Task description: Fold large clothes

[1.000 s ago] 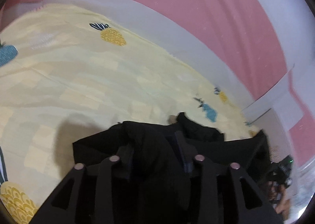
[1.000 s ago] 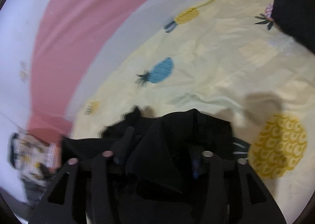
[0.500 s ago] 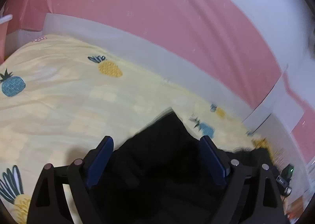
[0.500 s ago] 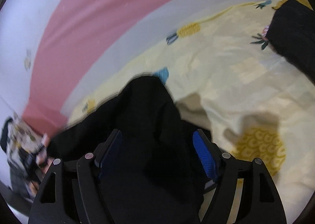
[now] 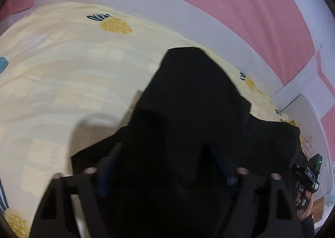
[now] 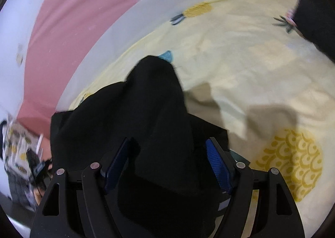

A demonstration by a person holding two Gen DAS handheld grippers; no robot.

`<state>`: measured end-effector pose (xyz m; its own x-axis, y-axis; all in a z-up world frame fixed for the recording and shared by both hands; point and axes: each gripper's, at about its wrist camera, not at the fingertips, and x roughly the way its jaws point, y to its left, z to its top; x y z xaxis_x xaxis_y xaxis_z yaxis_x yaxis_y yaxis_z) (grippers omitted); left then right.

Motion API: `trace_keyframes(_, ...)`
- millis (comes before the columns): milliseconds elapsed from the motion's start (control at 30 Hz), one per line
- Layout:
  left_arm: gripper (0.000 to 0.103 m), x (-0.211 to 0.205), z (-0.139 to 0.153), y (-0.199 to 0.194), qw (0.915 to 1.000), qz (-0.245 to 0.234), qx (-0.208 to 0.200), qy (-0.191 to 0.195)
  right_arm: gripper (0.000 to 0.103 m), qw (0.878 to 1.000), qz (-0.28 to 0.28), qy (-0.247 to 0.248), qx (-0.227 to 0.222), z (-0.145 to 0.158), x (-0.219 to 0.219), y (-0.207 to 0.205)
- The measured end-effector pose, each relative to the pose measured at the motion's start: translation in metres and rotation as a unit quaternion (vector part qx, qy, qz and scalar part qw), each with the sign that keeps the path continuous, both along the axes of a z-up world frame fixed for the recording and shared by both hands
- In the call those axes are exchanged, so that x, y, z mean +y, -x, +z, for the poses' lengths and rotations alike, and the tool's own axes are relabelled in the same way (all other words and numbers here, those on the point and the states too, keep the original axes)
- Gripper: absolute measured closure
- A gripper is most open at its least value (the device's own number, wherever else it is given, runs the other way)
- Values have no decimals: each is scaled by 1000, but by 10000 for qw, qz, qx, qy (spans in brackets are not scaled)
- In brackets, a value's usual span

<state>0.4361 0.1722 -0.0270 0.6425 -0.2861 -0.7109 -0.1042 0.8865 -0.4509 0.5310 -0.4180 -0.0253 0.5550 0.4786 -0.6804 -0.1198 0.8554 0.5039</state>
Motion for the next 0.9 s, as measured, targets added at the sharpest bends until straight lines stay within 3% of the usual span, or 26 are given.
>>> trace_keyframes(33,38,-3,1,1,10000,1,-5,-98,50,9998,81,155,-91,3,6,1)
trace_keyframes(67,61,-6,3,3,9998,-29,-39,-203,68,9993,61,346,-139,6,11,3)
trace_keyframes(100,77,-9,5,4,9995,-37,-51,-314,80,9985,29,516,-169,8,16,4)
trace_keyframes(167,85,-14,14,8,9985,-20,-162,-530,84,9964,-66,800,-285,16,23,7)
trace_keyframes(400,86,-12,55,1,9933,377,-783,-768,86,9864,-489,1270,-926,56,31,5)
trace_keyframes(500,85,-19,27,-19,9912,381,-518,-1160,86,9800,-509,1749,-798,40,46,-13)
trace_keyframes(600,79,-17,-16,-33,9921,484,-170,-1142,84,9789,-457,1966,-323,-5,51,-34)
trace_keyframes(700,76,-15,-24,-31,9923,599,-264,-1052,83,9768,-485,2070,-260,-24,56,-40)
trace_keyframes(900,67,-13,-20,-33,9920,675,-80,-1062,75,9743,-531,2190,-55,-30,54,-47)
